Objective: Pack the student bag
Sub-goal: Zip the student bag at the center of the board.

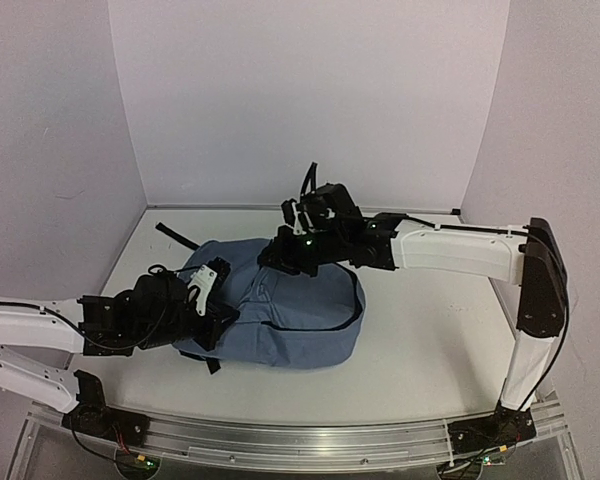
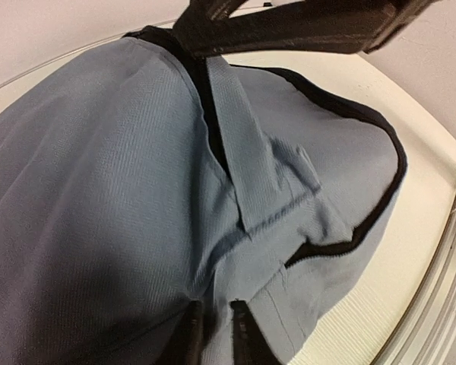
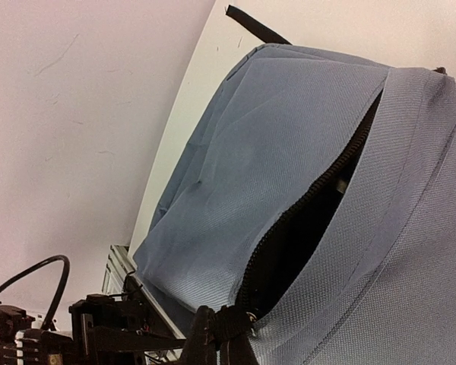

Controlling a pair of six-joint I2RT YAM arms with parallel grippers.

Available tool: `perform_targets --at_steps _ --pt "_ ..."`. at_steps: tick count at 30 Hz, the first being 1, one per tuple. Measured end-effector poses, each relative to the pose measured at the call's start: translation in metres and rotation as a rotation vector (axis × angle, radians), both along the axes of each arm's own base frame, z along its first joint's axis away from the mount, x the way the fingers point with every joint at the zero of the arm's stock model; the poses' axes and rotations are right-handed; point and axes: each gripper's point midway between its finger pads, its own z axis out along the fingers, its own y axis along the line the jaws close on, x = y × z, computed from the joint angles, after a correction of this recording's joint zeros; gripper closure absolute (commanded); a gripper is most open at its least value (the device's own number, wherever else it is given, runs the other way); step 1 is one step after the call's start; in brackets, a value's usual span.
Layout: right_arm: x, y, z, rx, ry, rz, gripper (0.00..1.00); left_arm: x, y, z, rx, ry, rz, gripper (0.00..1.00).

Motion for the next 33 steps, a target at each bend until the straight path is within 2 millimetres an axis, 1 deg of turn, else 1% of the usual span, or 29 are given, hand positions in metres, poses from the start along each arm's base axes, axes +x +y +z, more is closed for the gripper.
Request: perform_targets --at_steps 3,6,9,12,14,16,20,24,26,31,33 --pt "0.012 -0.005 0.004 0.018 -0.007 -0.018 1.00 -0.003 -0.006 0.010 -0.030 0.026 -0.011 0.64" --pt "0.023 -0.010 0.007 0.038 -0.015 -0.039 1.00 -0.002 -0.016 0.030 -0.077 0.034 -0.014 0.50" --pt "0.027 -0.011 0.006 0.052 -0.017 -0.049 1.00 0.005 -0.029 0.050 -0.119 0.033 0.002 0.40" --pt "0.028 -0.011 0.005 0.062 -0.015 -0.055 1.00 0.017 -0.040 0.061 -0.139 0.035 0.045 0.36" --pt "0.027 -0.010 0.005 0.067 -0.013 -0.056 1.00 0.025 -0.047 0.062 -0.138 0.038 0.078 0.34" --pt "0.026 -0.009 0.006 0.075 -0.014 -0.056 1.00 0.033 -0.052 0.058 -0.126 0.037 0.110 0.33" --pt "0.026 -0.008 0.006 0.084 -0.010 -0.061 1.00 0.050 -0.057 0.039 -0.083 0.031 0.184 0.32" --pt "0.027 -0.008 0.006 0.089 -0.007 -0.066 1.00 0.061 -0.056 0.025 -0.062 0.026 0.247 0.32" --pt "0.027 -0.008 0.005 0.090 -0.006 -0.067 1.00 0.067 -0.057 0.025 -0.071 0.019 0.269 0.31" --pt "0.027 -0.009 0.003 0.093 -0.004 -0.069 1.00 0.077 -0.062 0.033 -0.126 -0.006 0.306 0.30" --pt "0.027 -0.008 0.003 0.094 -0.004 -0.069 1.00 0.080 -0.064 0.036 -0.146 -0.013 0.311 0.33"
